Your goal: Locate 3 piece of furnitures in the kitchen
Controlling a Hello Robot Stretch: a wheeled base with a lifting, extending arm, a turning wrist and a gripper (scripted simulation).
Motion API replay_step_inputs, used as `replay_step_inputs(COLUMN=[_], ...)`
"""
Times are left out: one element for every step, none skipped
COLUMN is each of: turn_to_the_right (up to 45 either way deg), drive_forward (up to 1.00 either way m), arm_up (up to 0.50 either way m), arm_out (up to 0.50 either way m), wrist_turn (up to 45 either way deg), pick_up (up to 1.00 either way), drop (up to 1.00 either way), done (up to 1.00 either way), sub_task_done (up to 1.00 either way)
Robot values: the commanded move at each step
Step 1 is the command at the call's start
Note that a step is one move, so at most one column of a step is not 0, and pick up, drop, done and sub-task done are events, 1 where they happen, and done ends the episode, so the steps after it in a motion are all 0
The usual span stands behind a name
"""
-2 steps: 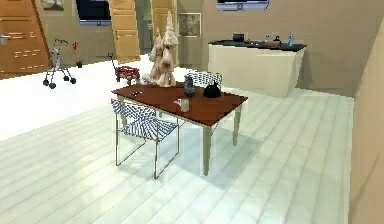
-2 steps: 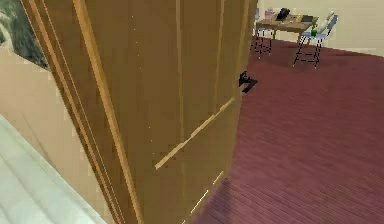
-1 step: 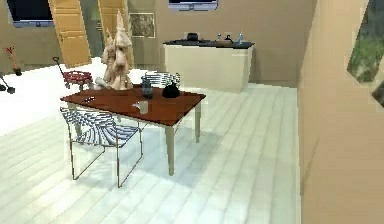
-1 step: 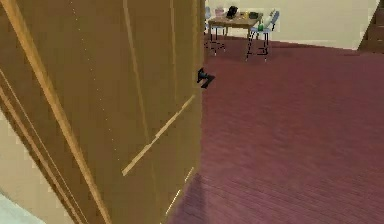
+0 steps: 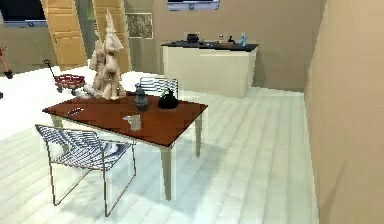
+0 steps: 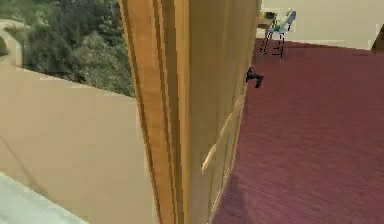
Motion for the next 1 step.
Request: replay_step_inputs(turn_to_the_right=[24.0], drive_forward=[0.0], arm_up=[0.0], arm_out=[0.0], wrist_turn=[0.0], pick_up=[0.0], drop=[0.0], done=[0.0], sub_task_done=[0.0])
